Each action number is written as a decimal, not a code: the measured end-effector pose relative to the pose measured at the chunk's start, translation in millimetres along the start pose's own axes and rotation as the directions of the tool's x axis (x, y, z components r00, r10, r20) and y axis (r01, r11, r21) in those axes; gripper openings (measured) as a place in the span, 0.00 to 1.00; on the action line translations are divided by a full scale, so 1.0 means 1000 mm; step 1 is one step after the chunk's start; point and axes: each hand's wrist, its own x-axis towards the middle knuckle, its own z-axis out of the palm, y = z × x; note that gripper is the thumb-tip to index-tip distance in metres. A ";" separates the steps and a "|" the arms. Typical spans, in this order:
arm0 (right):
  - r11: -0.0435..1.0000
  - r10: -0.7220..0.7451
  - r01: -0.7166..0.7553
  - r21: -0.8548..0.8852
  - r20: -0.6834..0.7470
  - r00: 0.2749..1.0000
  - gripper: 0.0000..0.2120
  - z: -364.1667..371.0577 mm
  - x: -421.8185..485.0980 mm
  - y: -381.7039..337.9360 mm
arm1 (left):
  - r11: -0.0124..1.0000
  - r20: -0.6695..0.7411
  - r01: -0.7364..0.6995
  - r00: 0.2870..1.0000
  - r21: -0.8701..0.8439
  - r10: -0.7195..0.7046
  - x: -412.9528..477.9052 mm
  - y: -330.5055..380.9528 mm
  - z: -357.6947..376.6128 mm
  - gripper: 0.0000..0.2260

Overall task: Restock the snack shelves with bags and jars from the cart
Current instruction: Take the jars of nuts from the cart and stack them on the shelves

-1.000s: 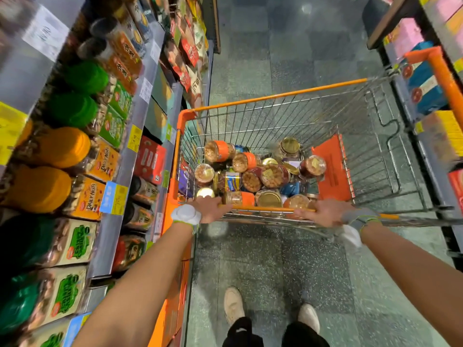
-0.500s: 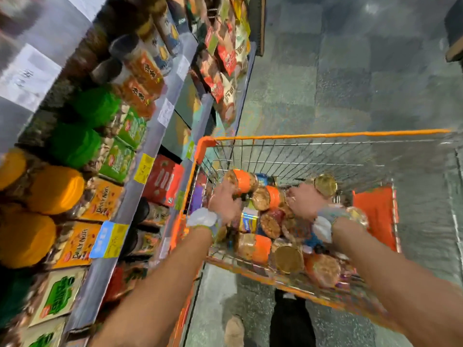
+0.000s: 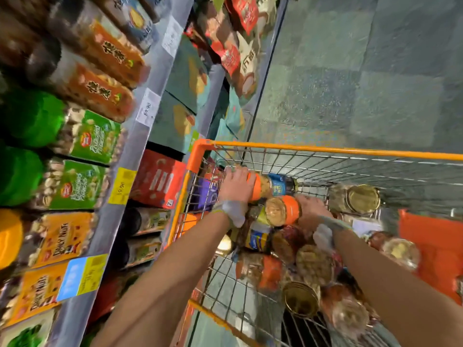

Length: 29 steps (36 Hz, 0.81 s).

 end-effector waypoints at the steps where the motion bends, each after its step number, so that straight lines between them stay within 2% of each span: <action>1: 0.999 -0.009 0.009 -0.037 -0.014 1.000 0.34 0.001 0.007 0.002 | 1.000 0.011 -0.017 1.000 0.011 0.017 0.002 0.003 0.000 0.24; 3: 0.993 -0.004 0.002 -0.117 -0.012 1.000 0.30 0.007 0.026 0.010 | 0.999 0.071 -0.040 0.997 0.023 0.039 0.008 0.008 -0.001 0.26; 6: 0.992 -0.018 0.017 -0.124 -0.005 1.000 0.28 0.007 0.041 0.006 | 0.999 0.135 -0.033 0.990 0.015 0.030 0.014 0.005 -0.007 0.36; 8: 0.997 0.004 -0.005 -0.079 -0.006 1.000 0.22 0.000 0.040 0.002 | 0.990 0.109 0.033 0.994 -0.139 -0.018 0.006 0.002 -0.006 0.39; 9: 0.996 0.062 -0.061 -0.061 0.009 0.998 0.18 -0.005 0.038 -0.001 | 0.966 0.086 0.091 0.994 -0.244 -0.072 -0.002 -0.001 -0.003 0.40; 11: 0.996 0.088 -0.088 0.000 0.045 0.995 0.18 -0.007 0.039 0.004 | 0.880 0.055 0.216 0.976 -0.423 -0.213 -0.020 -0.003 0.002 0.42; 13: 0.997 0.061 -0.063 0.037 0.056 0.997 0.24 0.000 0.046 0.014 | 0.709 0.131 0.377 0.917 -0.596 -0.378 -0.036 -0.002 0.006 0.45; 15: 0.993 0.091 -0.093 0.077 0.031 0.995 0.26 0.009 0.049 0.024 | 0.427 0.304 0.480 0.856 -0.766 -0.418 -0.049 -0.003 0.007 0.50; 16: 0.993 0.063 -0.065 0.096 0.023 0.998 0.26 0.011 0.046 0.022 | 0.302 0.358 0.492 0.841 -0.816 -0.405 -0.055 -0.004 0.009 0.51; 18: 0.994 -0.030 0.026 0.102 0.032 0.999 0.23 0.010 0.035 0.020 | 0.054 0.438 0.498 0.806 -0.866 -0.398 -0.070 -0.007 0.009 0.45; 20: 0.995 -0.079 0.078 0.056 0.025 0.997 0.25 0.007 0.027 0.019 | -0.206 0.476 0.430 0.800 -0.879 -0.364 -0.085 -0.005 0.008 0.37; 21: 0.995 -0.097 0.097 0.000 0.012 0.995 0.28 0.009 0.025 0.017 | -0.320 0.482 0.383 0.809 -0.867 -0.336 -0.097 -0.004 0.008 0.37; 23: 0.991 -0.116 0.114 -0.075 -0.016 0.993 0.30 0.013 0.025 0.016 | -0.456 0.463 0.309 0.842 -0.835 -0.277 -0.112 -0.001 0.006 0.41; 24: 0.986 -0.137 0.134 -0.104 -0.023 0.990 0.30 0.017 0.026 0.008 | -0.485 0.457 0.290 0.847 -0.825 -0.271 -0.126 -0.004 0.005 0.41; 27: 0.991 -0.082 0.073 -0.108 -0.085 0.993 0.27 0.018 0.020 -0.010 | -0.558 0.457 0.260 0.854 -0.788 -0.248 -0.151 -0.004 0.000 0.23; 29: 0.991 -0.074 0.058 -0.124 -0.134 0.988 0.30 0.023 0.026 -0.013 | -0.609 0.452 0.234 0.861 -0.758 -0.232 -0.164 -0.006 -0.001 0.19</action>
